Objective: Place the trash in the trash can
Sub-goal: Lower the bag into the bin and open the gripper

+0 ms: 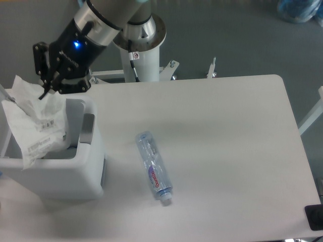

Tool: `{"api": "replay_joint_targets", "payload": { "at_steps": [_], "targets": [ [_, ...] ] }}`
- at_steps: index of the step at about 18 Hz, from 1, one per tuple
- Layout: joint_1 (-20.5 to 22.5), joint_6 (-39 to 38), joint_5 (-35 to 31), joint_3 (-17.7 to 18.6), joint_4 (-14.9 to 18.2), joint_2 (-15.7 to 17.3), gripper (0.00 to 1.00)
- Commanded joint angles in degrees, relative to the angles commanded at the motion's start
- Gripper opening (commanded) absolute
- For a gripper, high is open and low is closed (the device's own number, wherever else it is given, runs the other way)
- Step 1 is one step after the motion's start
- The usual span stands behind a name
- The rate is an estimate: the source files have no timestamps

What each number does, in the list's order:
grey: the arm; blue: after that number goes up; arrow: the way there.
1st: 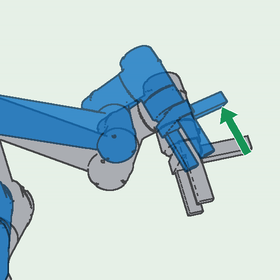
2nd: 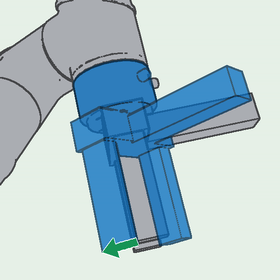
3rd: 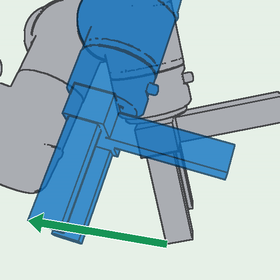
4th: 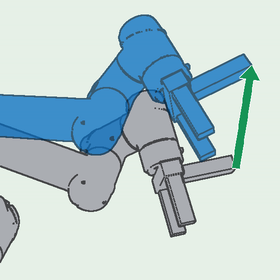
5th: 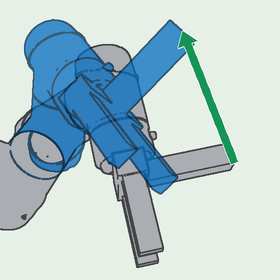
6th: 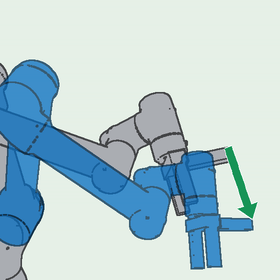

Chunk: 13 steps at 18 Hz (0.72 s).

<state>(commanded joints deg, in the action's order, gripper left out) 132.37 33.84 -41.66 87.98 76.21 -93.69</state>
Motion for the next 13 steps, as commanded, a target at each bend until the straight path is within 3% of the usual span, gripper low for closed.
{"api": "replay_joint_targets", "payload": {
  "at_steps": [5, 13],
  "targets": [
    [-0.7, -0.4, -2.6, 1.1, -2.7, -1.4, 0.00],
    [-3.4, -3.5, -6.0, 5.1, -10.7, -1.5, 0.00]
  ]
}}
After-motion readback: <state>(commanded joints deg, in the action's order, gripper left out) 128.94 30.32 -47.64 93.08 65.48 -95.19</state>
